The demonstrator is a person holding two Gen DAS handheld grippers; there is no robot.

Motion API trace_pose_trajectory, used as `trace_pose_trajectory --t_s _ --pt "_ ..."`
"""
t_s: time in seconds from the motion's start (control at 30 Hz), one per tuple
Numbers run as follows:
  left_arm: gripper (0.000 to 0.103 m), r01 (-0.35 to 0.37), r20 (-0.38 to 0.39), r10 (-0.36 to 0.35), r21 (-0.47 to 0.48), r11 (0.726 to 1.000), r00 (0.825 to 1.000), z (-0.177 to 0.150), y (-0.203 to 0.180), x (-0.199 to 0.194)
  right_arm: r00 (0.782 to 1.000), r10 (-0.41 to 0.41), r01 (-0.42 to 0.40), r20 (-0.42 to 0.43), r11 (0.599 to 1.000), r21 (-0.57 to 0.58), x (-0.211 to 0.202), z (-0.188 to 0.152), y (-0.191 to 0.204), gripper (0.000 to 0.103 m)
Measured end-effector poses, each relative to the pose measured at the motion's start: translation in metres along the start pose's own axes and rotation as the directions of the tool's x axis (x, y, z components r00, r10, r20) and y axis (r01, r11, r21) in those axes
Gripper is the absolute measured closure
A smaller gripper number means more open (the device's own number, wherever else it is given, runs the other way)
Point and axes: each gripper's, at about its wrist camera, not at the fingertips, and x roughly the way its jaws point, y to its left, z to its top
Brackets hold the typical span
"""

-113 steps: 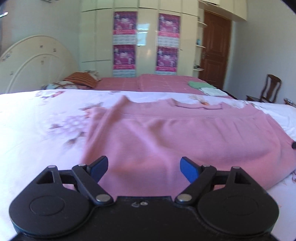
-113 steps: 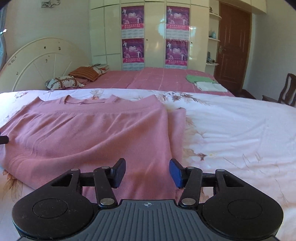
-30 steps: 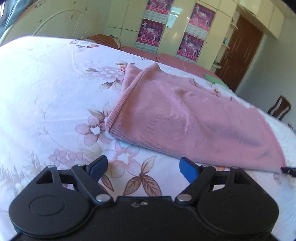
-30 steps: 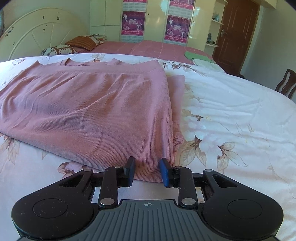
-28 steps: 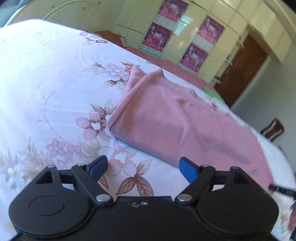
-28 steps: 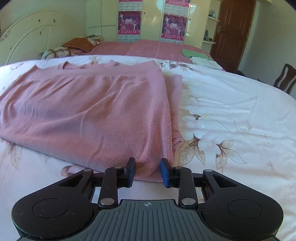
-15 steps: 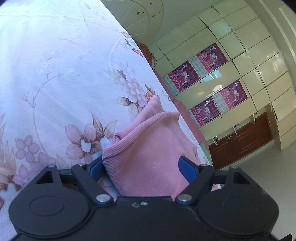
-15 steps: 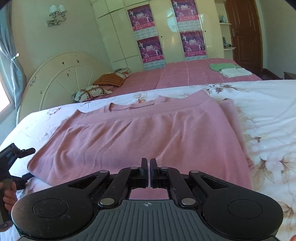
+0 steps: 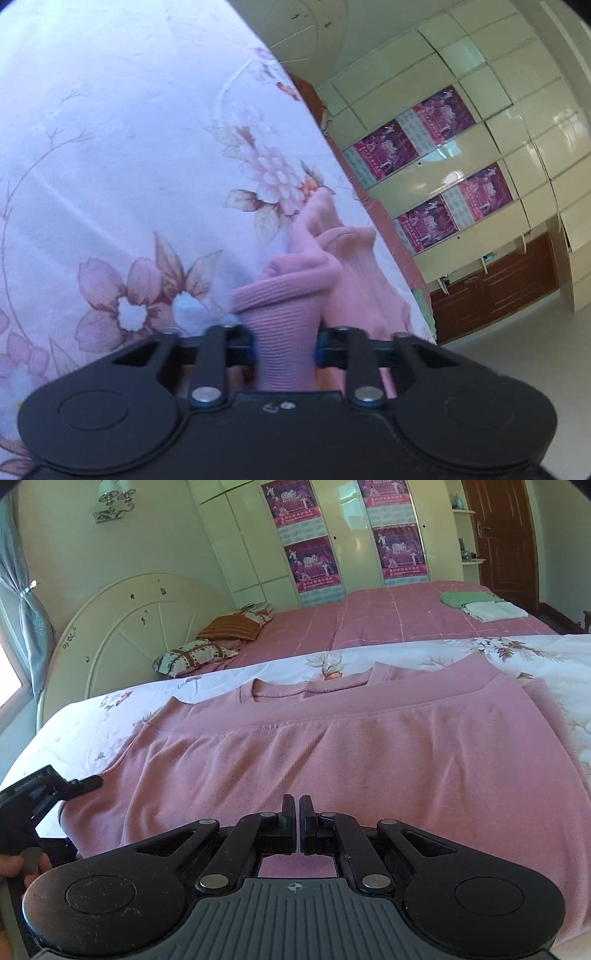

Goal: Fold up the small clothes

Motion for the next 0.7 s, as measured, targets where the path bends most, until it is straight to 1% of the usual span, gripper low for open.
trace_pose_trajectory --t_s 0.03,0.07,0.1,0.13,0.17,0.2,0.23,0.27,0.3,0.33,0.37,0.4,0.43,0.53,0.57,0.63,0.7 --pt "0.089 0.037 -0.01 -0.037 -0.035 0.999 0.999 0.003 0.008 0.001 1.0 -0.009 0.008 -0.003 1.0 -0.018 0.005 0.001 0.007 0.101" --pt "0.09 0.045 -0.026 -0.046 -0.045 0.998 0.999 0.006 0.01 0.002 1.0 -0.014 0.014 -0.007 0.999 -0.031 0.009 0.002 0.012 0.101" --pt "0.091 0.072 -0.033 -0.074 -0.062 0.995 0.997 0.01 0.01 -0.003 1.0 -0.021 0.021 -0.011 0.999 -0.041 0.014 0.004 0.016 0.101" --pt "0.091 0.134 -0.018 -0.136 -0.064 0.989 0.991 0.012 0.009 -0.011 0.999 -0.031 0.03 -0.01 0.998 -0.046 0.016 0.005 0.021 0.101" --pt "0.091 0.189 0.0 -0.189 -0.042 0.981 0.982 0.014 0.006 -0.019 0.999 -0.036 0.036 -0.005 0.998 -0.049 0.017 0.007 0.024 0.101" --pt "0.091 0.207 0.007 -0.207 -0.025 0.978 0.978 0.014 0.005 -0.023 1.0 -0.03 0.03 0.005 0.998 -0.046 0.017 0.009 0.026 0.101" --pt "0.091 0.194 -0.002 -0.194 -0.026 0.981 0.981 0.013 0.009 -0.022 1.0 -0.026 0.026 0.01 0.999 -0.046 0.018 0.01 0.027 0.101" --pt "0.091 0.16 -0.021 -0.16 -0.029 0.987 0.987 0.012 0.014 -0.017 1.0 -0.03 0.03 0.002 0.998 -0.05 0.022 0.009 0.028 0.101" --pt "0.091 0.105 -0.058 -0.107 -0.039 0.994 0.993 0.011 0.024 -0.007 0.999 -0.04 0.038 -0.032 0.998 -0.057 0.03 0.007 0.028 0.101" --pt "0.089 0.107 -0.078 -0.111 -0.062 0.992 0.991 0.01 0.032 -0.001 0.993 -0.067 0.061 -0.096 0.996 -0.068 0.043 0.003 0.027 0.101" --pt "0.087 0.145 -0.072 -0.15 -0.073 0.987 0.986 0.01 0.036 -0.001 0.99 -0.086 0.078 -0.116 0.994 -0.077 0.051 -0.002 0.026 0.102" --pt "0.087 0.152 -0.085 -0.159 -0.078 0.985 0.984 0.012 0.038 -0.001 0.991 -0.085 0.078 -0.102 0.994 -0.074 0.051 -0.003 0.025 0.102" --pt "0.085 0.158 -0.091 -0.166 -0.086 0.984 0.982 0.013 0.038 0.0 0.991 -0.088 0.081 -0.105 0.995 -0.065 0.051 -0.002 0.024 0.102" --pt "0.086 0.15 -0.096 -0.159 -0.096 0.984 0.983 0.016 0.038 0.004 0.99 -0.097 0.091 -0.1 0.994 -0.059 0.052 -0.003 0.025 0.102" --pt "0.088 0.14 -0.094 -0.148 -0.088 0.986 0.984 0.016 0.037 0.004 0.99 -0.098 0.093 -0.097 0.994 -0.054 0.052 -0.004 0.025 0.102" --pt "0.089 0.132 -0.086 -0.14 -0.091 0.987 0.986 0.017 0.034 0.003 0.99 -0.1 0.096 -0.095 0.994 -0.045 0.053 -0.004 0.024 0.102" --pt "0.09 0.15 -0.068 -0.157 -0.097 0.984 0.985 0.014 0.03 -0.002 0.99 -0.098 0.094 -0.099 0.995 -0.044 0.053 -0.003 0.023 0.102"
